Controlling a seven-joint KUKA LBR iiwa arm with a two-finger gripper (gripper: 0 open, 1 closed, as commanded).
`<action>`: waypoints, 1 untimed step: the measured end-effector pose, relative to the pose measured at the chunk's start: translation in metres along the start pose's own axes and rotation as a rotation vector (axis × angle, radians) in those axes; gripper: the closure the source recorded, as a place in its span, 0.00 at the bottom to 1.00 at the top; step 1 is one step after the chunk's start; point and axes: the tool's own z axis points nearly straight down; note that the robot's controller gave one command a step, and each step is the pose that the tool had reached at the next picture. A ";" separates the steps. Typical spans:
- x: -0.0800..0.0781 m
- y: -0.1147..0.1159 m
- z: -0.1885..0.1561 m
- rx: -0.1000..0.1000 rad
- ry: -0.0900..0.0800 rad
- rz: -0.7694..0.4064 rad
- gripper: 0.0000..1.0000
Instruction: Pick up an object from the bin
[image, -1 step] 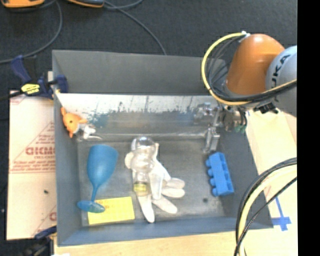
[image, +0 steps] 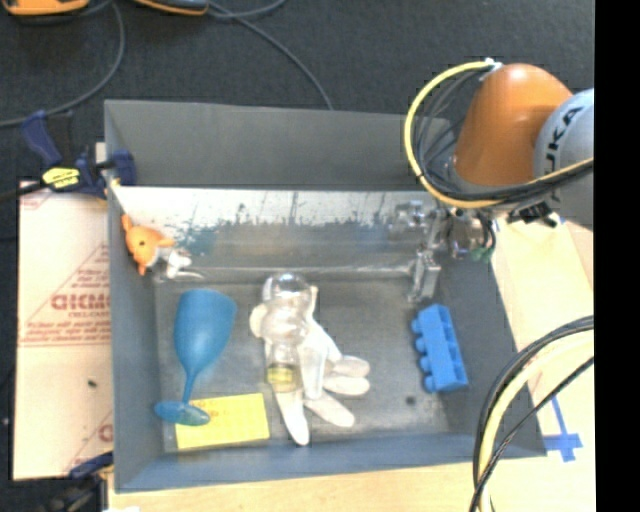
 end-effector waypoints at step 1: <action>0.012 0.091 0.112 -0.003 0.006 -0.075 0.00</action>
Offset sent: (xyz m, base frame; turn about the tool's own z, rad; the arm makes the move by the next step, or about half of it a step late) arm -0.0065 0.0838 -0.0555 -0.1024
